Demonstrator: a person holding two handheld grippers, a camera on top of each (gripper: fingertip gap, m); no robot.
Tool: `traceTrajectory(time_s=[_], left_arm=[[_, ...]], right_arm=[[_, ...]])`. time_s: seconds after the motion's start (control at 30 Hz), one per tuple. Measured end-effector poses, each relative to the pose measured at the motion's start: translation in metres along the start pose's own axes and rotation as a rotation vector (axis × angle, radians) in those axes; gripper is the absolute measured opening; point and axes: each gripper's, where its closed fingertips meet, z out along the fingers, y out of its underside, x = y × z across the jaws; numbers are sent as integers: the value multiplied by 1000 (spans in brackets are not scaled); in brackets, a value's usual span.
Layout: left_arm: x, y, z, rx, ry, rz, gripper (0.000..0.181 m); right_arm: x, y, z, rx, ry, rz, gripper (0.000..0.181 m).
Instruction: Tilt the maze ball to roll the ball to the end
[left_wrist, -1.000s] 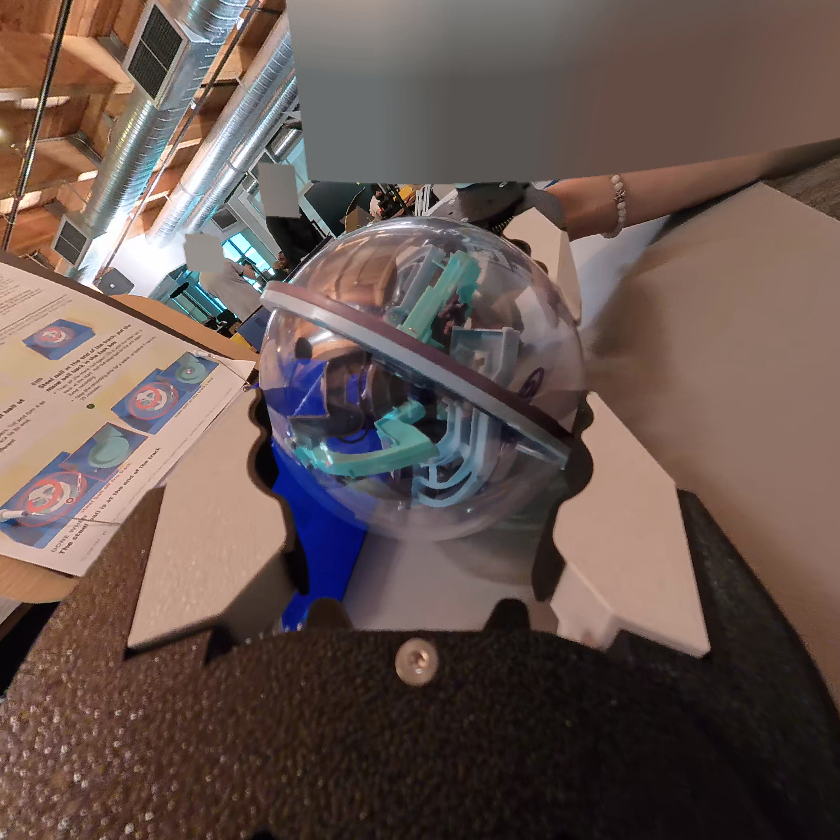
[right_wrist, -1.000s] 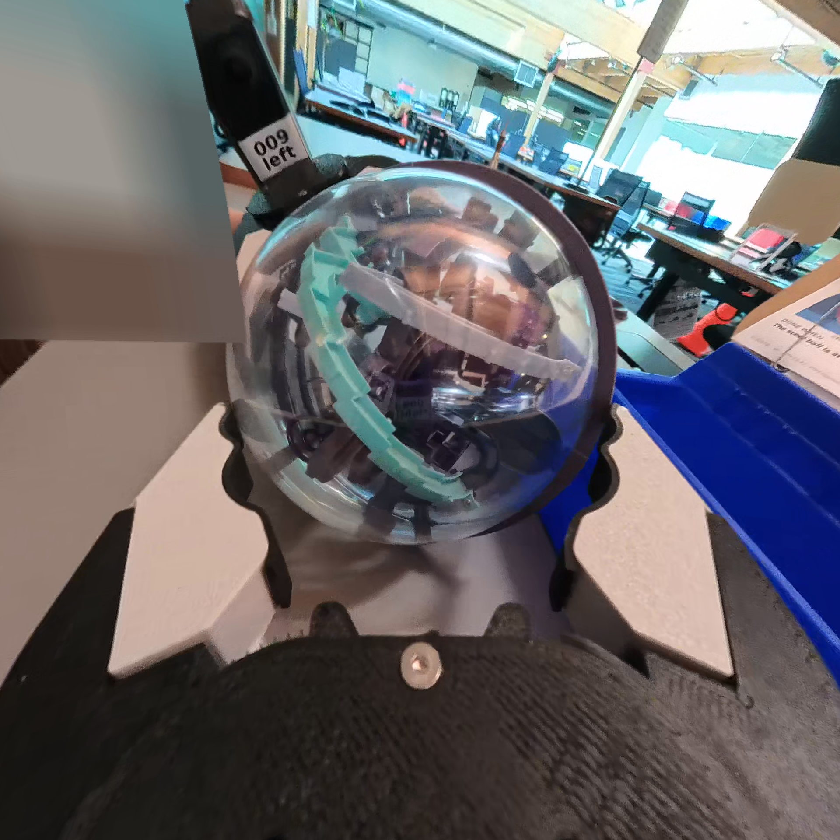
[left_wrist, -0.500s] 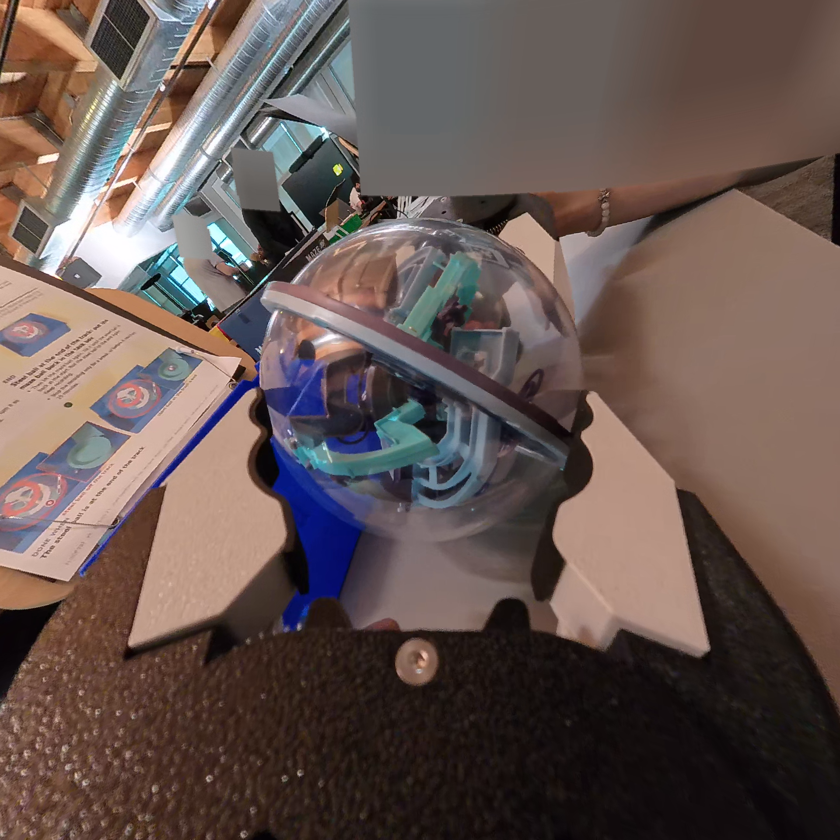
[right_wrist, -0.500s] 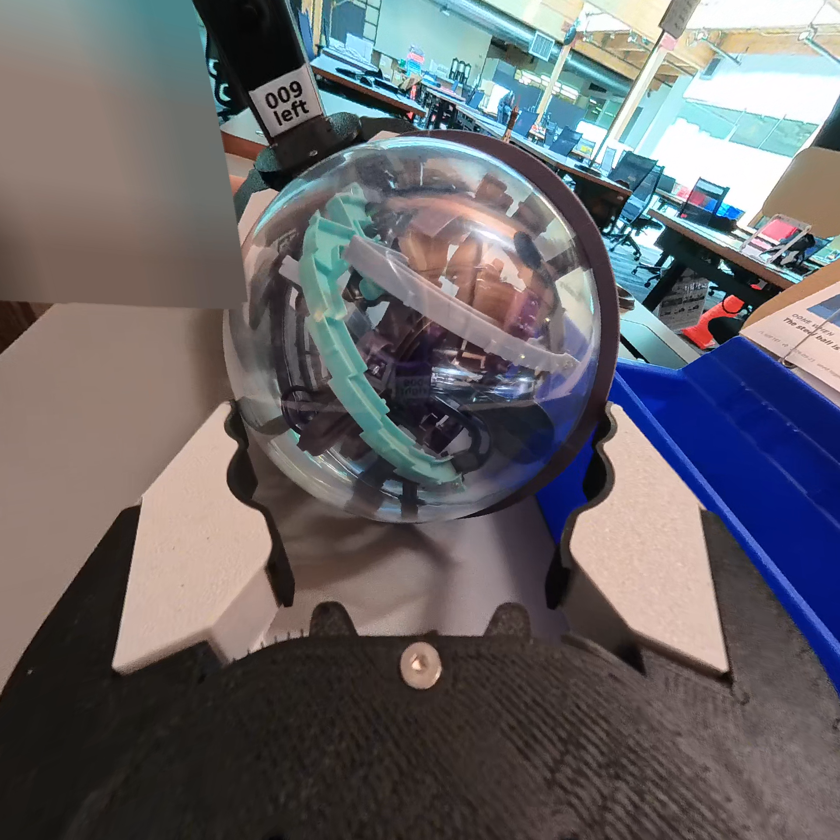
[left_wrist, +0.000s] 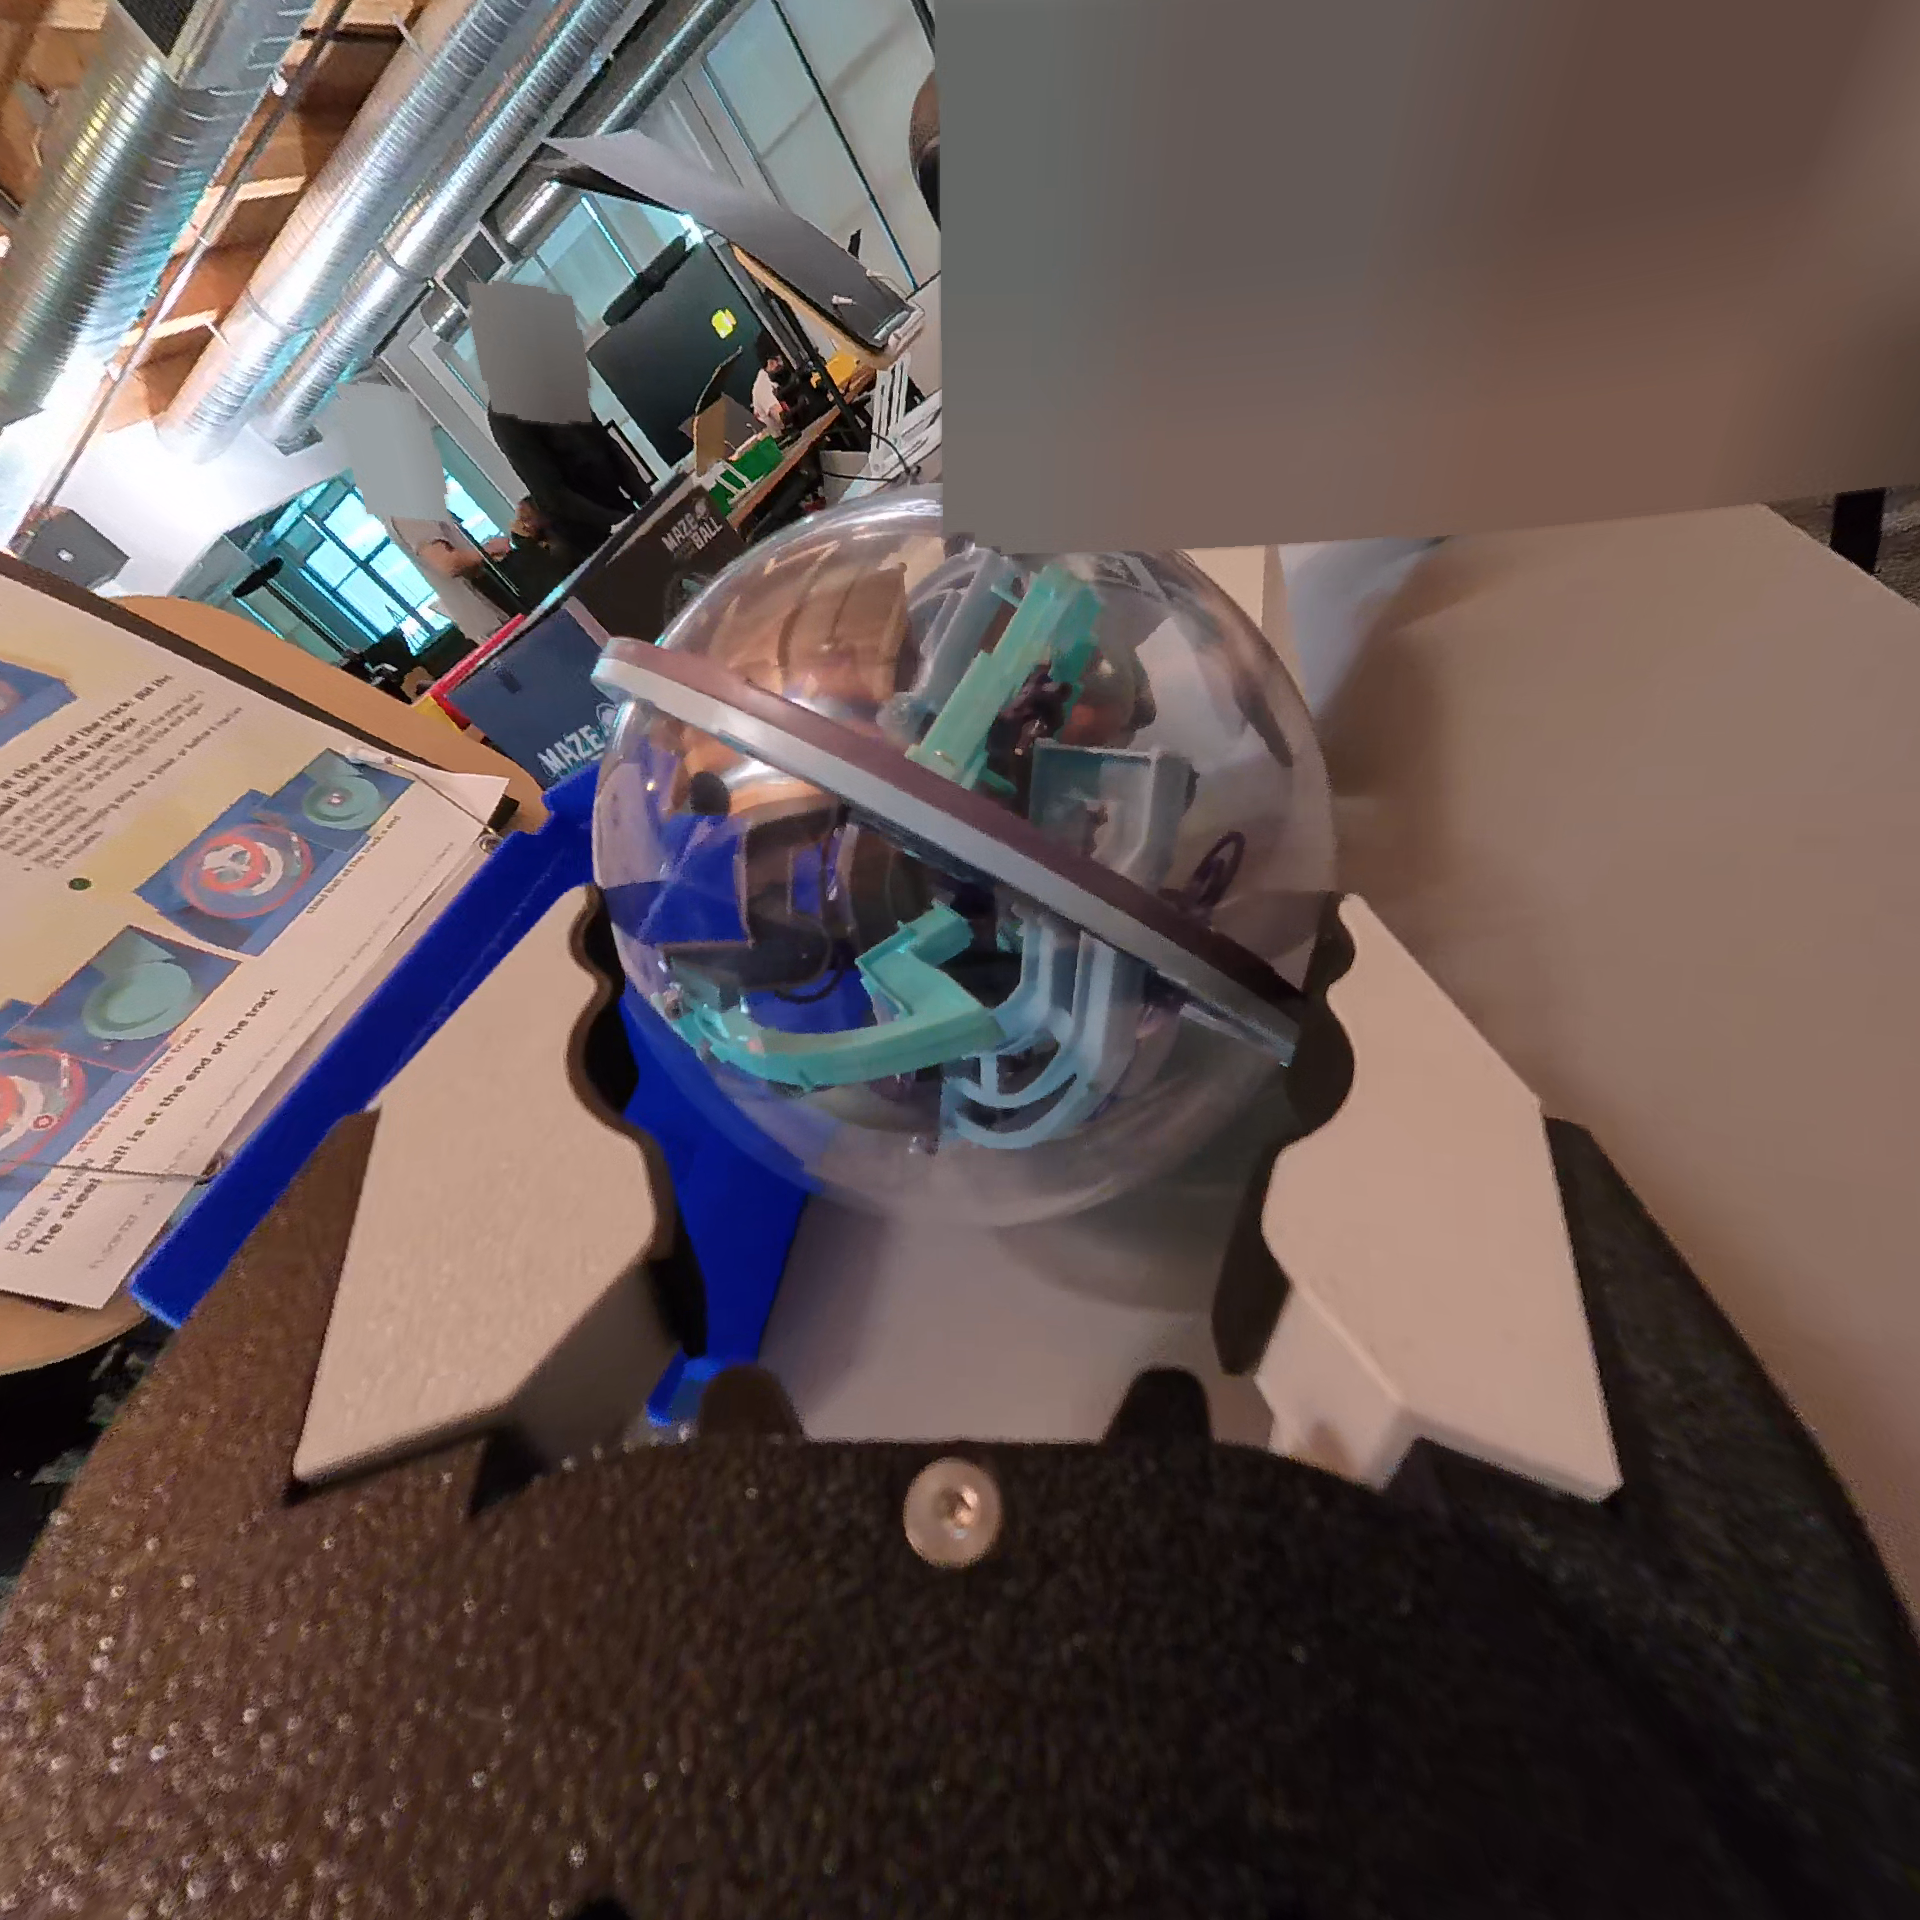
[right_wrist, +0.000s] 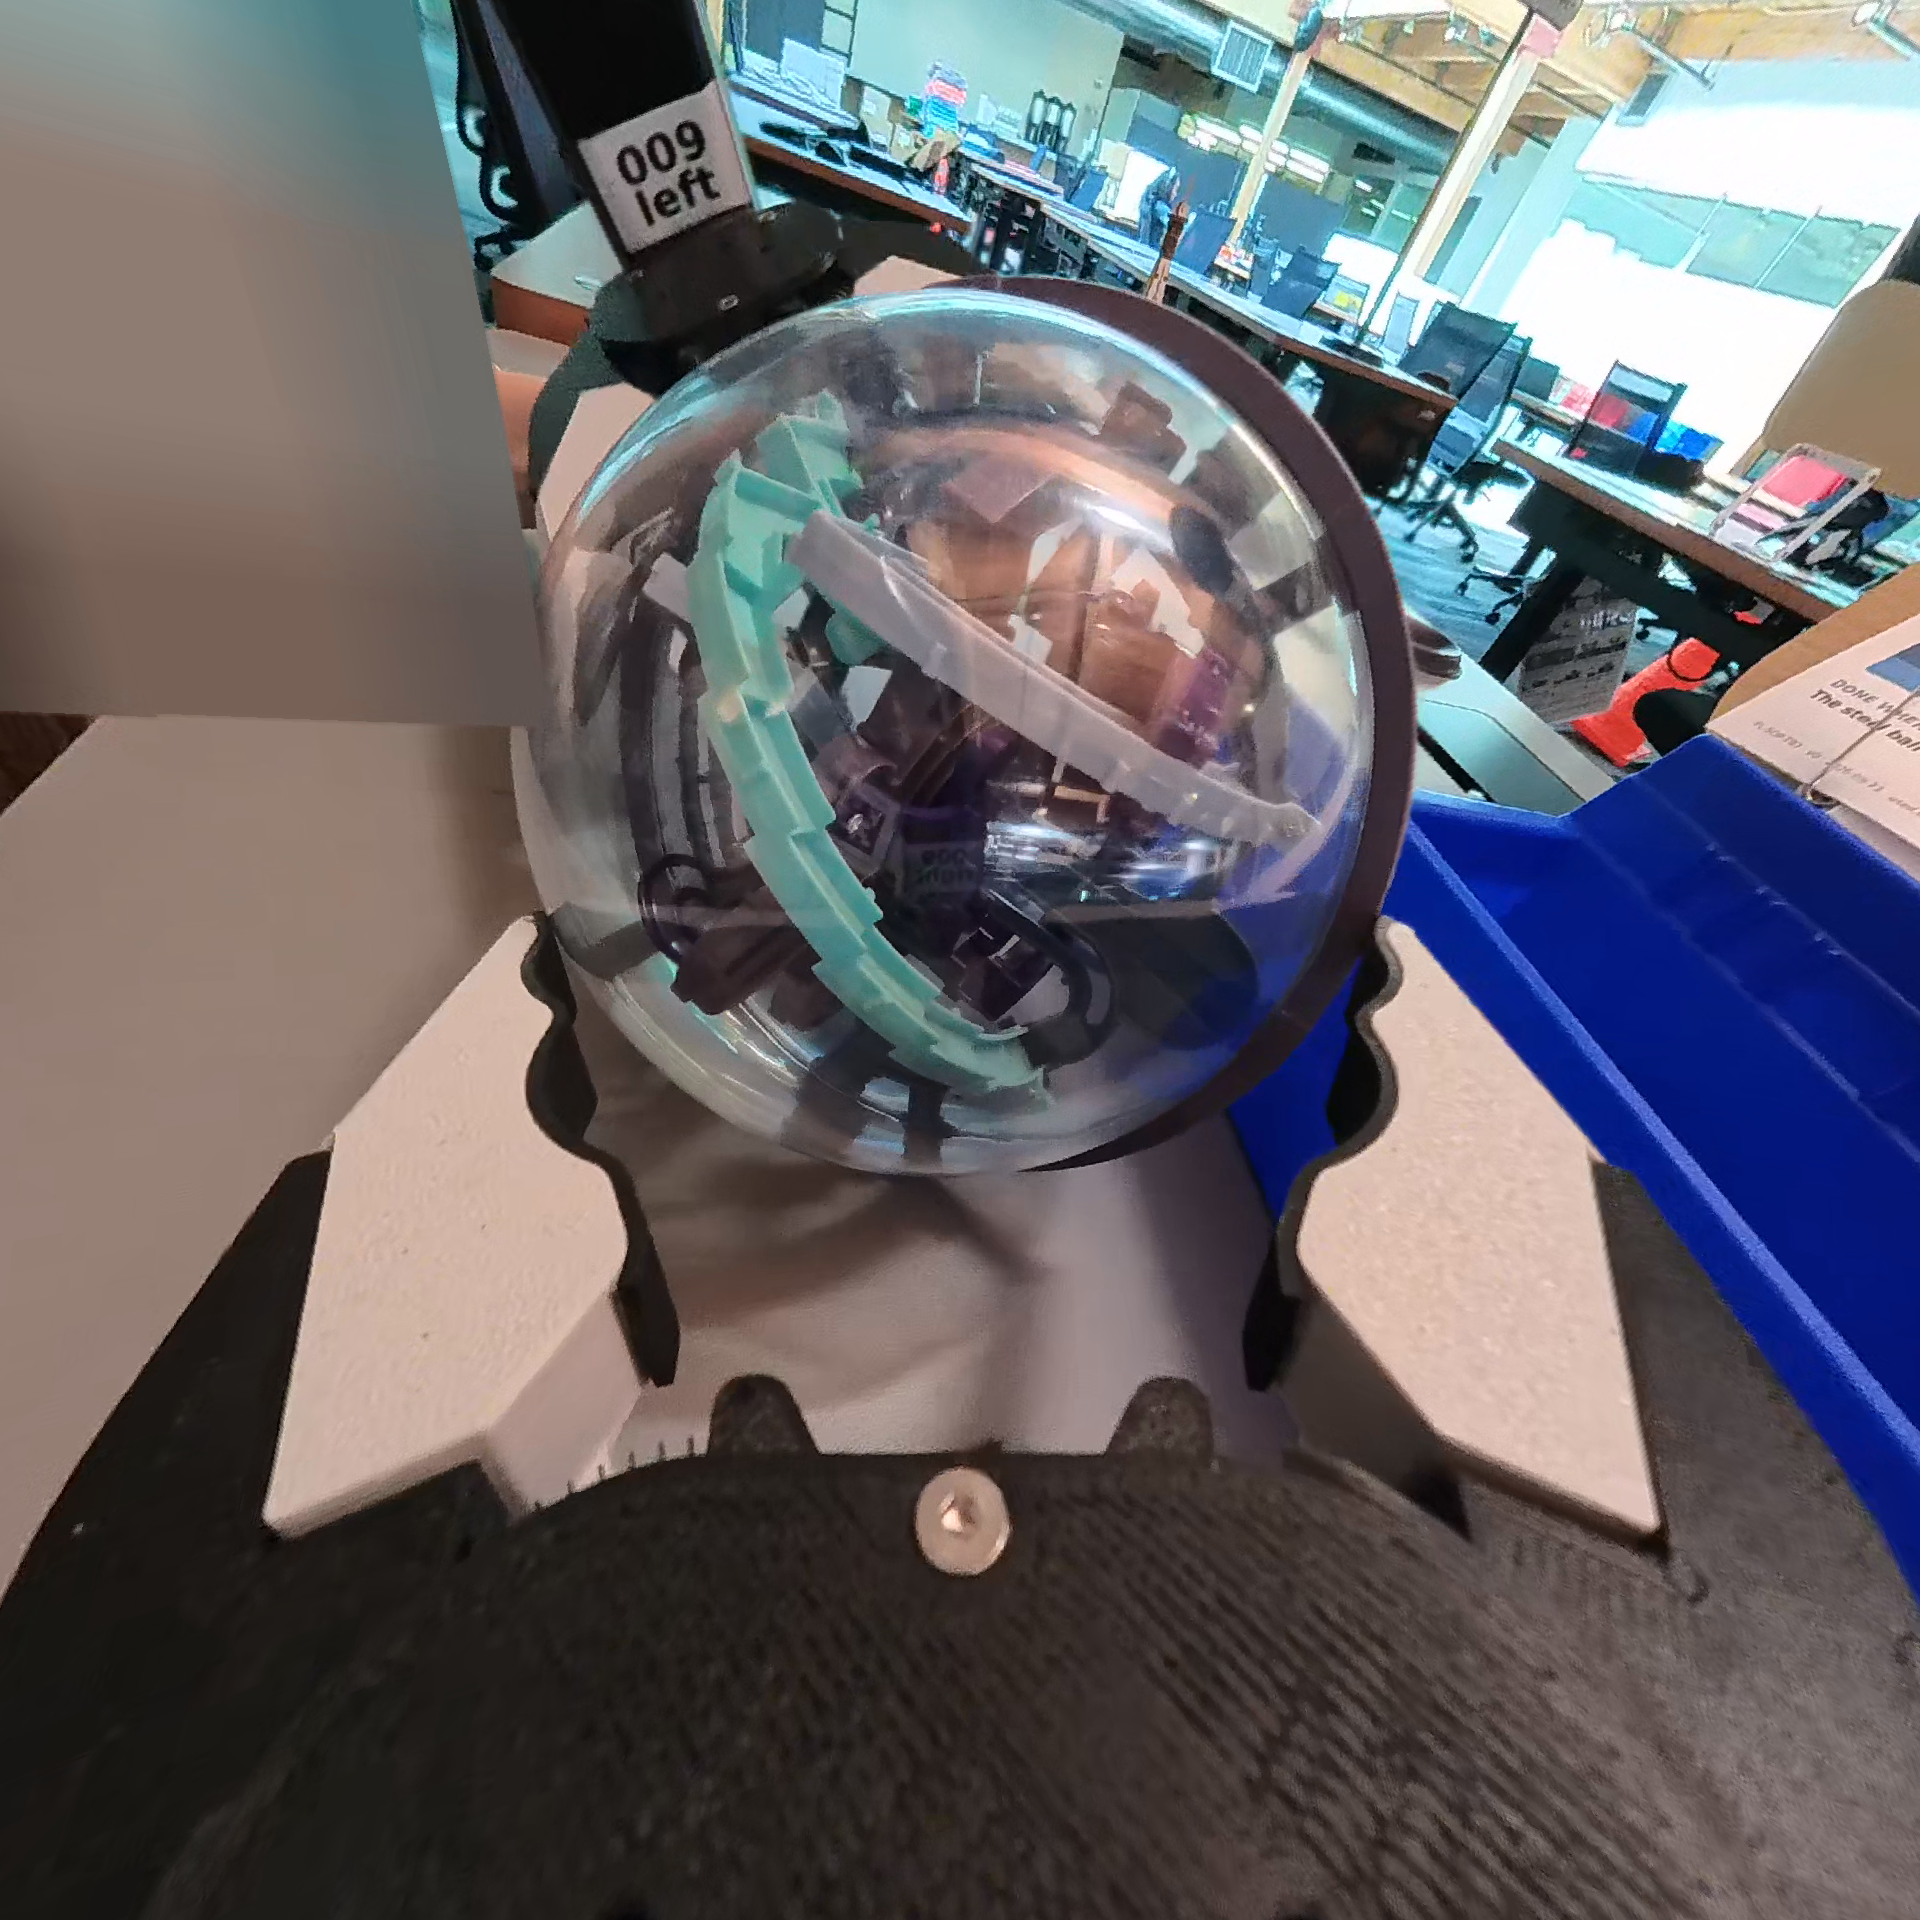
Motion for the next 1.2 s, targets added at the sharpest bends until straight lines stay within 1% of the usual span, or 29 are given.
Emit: traceTrajectory(time_s=[0.27,0.47,0.63,0.7,0.83,1.03,1.2], left_arm=[[-1,0,1,20,11,-11,127],[3,5,4,-10,16,43,126],[5,6,5,-10,19,46,125],[5,5,4,-3,14,74,125],[5,5,4,-3,11,112,125],[4,4,5,20,24,132,125],[3,4,6,37,41,136,125]], right_arm=[[1,0,0,3,-1,14,144],[-1,-11,2,62,1,8,155],[-2,-14,2,102,-7,17,157],[-2,-14,2,106,1,-16,157],[-3,-9,2,82,24,-140,158],[-1,-1,1,38,46,-225,157],[-1,-3,-2,46,33,-192,154]])
